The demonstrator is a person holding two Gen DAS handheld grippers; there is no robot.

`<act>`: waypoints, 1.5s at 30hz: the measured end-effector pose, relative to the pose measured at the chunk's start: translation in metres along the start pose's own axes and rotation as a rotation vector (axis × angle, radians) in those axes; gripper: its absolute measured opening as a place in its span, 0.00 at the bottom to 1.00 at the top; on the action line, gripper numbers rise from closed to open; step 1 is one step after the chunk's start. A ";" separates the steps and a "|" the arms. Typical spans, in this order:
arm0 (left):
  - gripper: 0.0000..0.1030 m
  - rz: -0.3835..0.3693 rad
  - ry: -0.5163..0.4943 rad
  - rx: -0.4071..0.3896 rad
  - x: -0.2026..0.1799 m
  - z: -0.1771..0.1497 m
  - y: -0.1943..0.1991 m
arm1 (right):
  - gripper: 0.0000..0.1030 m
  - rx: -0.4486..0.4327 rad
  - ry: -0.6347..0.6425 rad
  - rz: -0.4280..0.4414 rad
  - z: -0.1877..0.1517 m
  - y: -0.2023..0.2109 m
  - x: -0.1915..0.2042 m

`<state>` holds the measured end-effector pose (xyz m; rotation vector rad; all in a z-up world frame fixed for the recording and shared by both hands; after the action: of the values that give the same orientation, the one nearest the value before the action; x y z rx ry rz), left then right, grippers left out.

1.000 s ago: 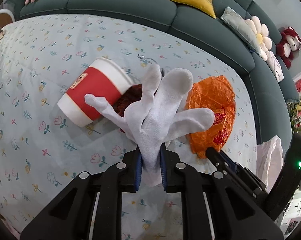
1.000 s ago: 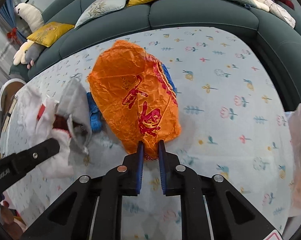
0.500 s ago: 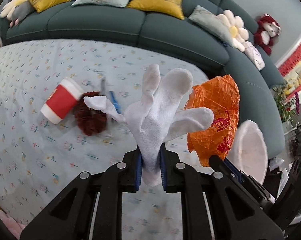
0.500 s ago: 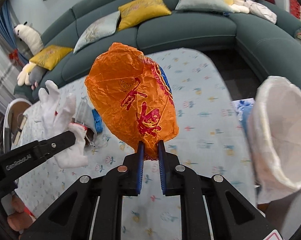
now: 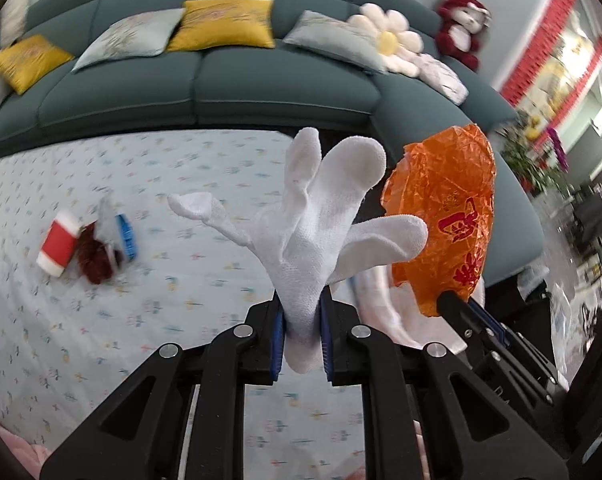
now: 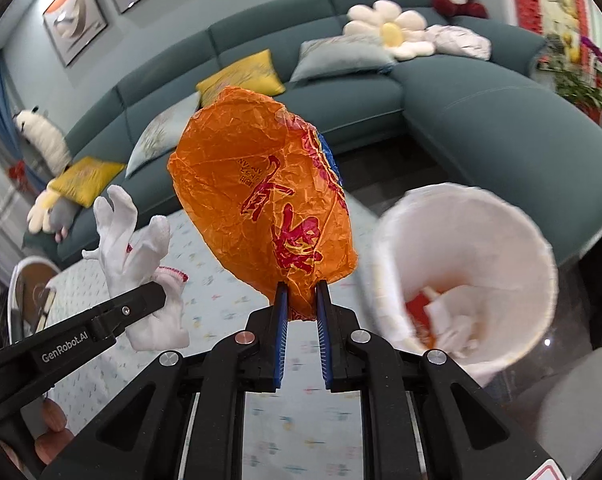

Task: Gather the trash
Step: 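Carry the glove and orange bag over the wastebasket and open both tools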

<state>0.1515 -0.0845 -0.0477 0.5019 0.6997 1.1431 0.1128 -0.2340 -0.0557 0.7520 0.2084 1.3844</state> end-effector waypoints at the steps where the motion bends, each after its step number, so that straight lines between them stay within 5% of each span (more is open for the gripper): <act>1: 0.14 -0.008 -0.011 0.000 -0.009 -0.001 0.000 | 0.13 -0.006 -0.006 -0.007 0.001 0.003 -0.006; 14: 0.14 -0.151 -0.152 0.026 -0.118 -0.011 -0.016 | 0.13 -0.063 -0.102 -0.118 0.013 0.040 -0.115; 25: 0.16 -0.231 -0.220 0.055 -0.176 -0.016 -0.048 | 0.13 -0.073 -0.162 -0.169 0.012 0.043 -0.169; 27: 0.21 -0.231 -0.240 0.051 -0.182 -0.017 -0.052 | 0.13 -0.073 -0.166 -0.172 0.013 0.041 -0.173; 31: 0.51 -0.207 -0.234 0.033 -0.186 -0.014 -0.056 | 0.13 -0.074 -0.175 -0.171 0.013 0.037 -0.177; 45: 0.56 -0.154 -0.203 0.004 -0.166 -0.005 -0.058 | 0.13 -0.060 -0.150 -0.142 0.010 0.024 -0.163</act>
<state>0.1443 -0.2598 -0.0504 0.5492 0.5547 0.9322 0.0653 -0.3898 -0.0809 0.7730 0.1000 1.1899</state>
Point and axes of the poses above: each gripper's, at about its wrist camera, not at the fingertips, and y roughly against the way its jaws point, x to its left, z to its top, the point moved 5 cm from there along -y, roughly the way its jaws point, and after that the axes turned 11 degrees about -x, right-handed, at the moved point
